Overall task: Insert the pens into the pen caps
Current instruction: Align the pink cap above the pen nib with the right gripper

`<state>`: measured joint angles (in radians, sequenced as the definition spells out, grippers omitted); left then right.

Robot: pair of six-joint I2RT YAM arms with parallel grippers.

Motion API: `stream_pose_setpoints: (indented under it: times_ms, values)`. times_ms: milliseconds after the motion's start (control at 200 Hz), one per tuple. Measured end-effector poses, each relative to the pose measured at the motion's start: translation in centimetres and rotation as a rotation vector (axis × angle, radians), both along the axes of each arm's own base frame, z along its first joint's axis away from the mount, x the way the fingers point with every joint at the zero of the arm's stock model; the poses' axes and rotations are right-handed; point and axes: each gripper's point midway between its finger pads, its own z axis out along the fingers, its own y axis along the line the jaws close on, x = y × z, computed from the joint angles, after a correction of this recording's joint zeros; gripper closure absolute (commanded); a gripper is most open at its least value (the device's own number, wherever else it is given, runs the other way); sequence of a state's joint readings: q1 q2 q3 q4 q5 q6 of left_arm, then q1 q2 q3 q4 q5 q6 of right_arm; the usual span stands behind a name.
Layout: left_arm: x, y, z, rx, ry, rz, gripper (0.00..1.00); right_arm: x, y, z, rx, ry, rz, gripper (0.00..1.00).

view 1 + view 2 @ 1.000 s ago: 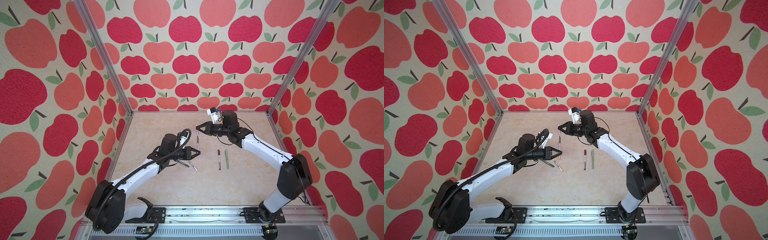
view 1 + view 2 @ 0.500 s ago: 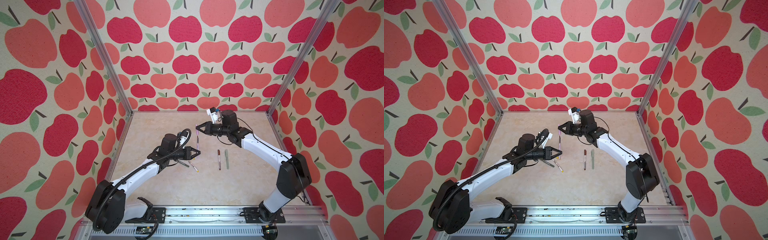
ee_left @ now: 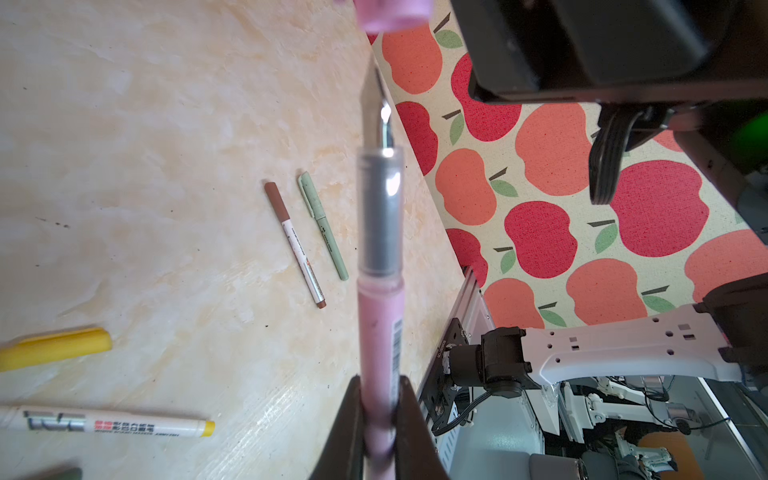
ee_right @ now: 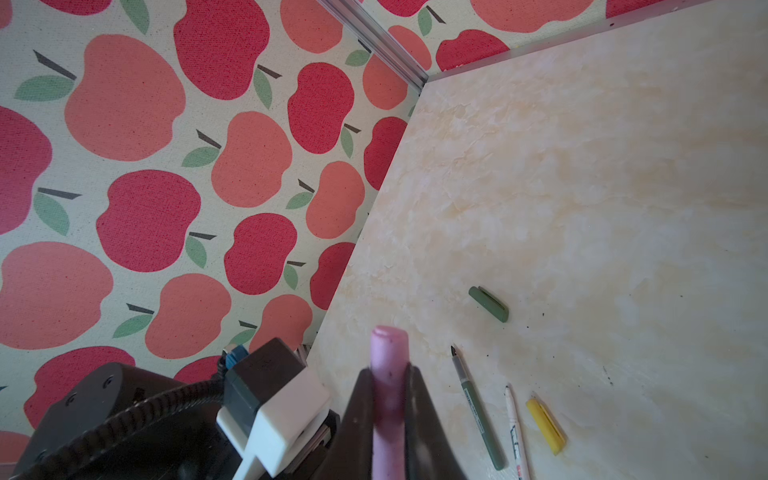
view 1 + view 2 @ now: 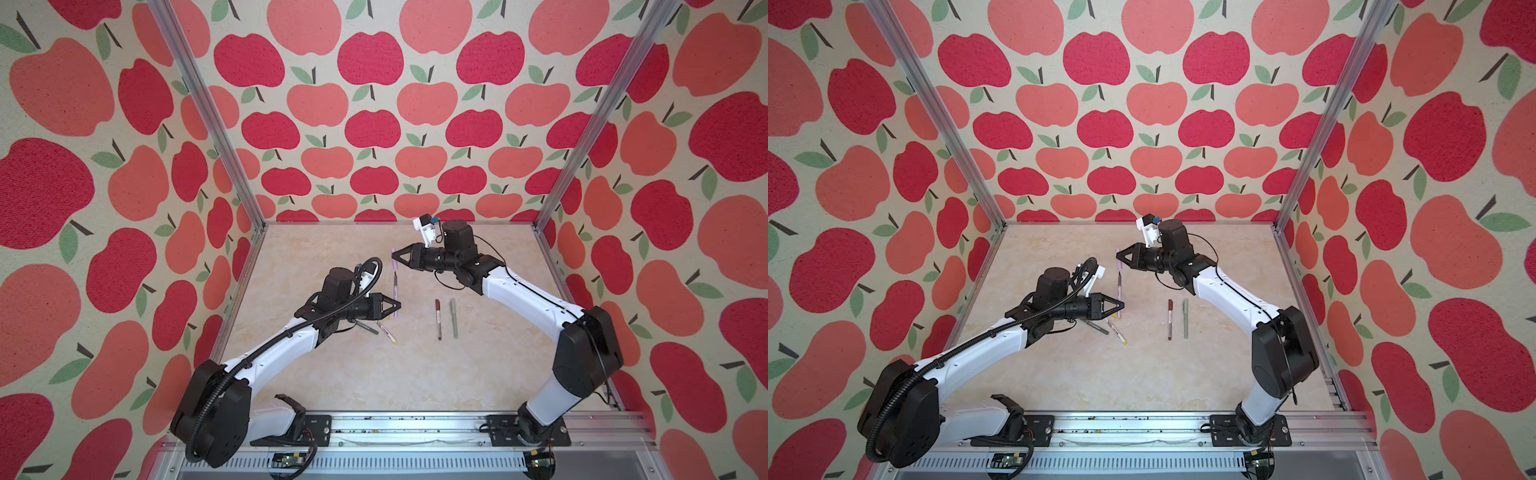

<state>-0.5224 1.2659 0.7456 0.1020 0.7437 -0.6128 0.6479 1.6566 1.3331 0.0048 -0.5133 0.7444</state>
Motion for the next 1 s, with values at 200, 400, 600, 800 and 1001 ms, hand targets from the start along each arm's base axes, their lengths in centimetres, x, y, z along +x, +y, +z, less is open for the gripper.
stream_pose_setpoints:
  times_ms: [200, 400, 600, 800, 1001]
  values:
    - [0.0, 0.0, 0.0, 0.000, 0.000, 0.000, 1.00, 0.1, 0.1, -0.4, -0.005, 0.006, 0.000, 0.90]
    - [0.0, 0.0, 0.0, 0.000, -0.001, 0.000, 1.00, 0.1, 0.1, -0.6, -0.008, 0.011, 0.001, 0.90]
    - [0.1, 0.0, 0.0, 0.001, -0.001, 0.003, 1.00, 0.1, 0.1, -0.6, -0.008, 0.011, 0.001, 0.90]
    - [0.1, 0.0, 0.0, 0.003, -0.002, 0.007, 1.00, -0.2, 0.4, -0.7, -0.011, 0.015, 0.010, 0.90]
    - [0.2, 0.1, 0.1, 0.004, -0.008, 0.014, 1.00, -0.6, 0.6, -1.1, -0.016, 0.021, 0.017, 0.90]
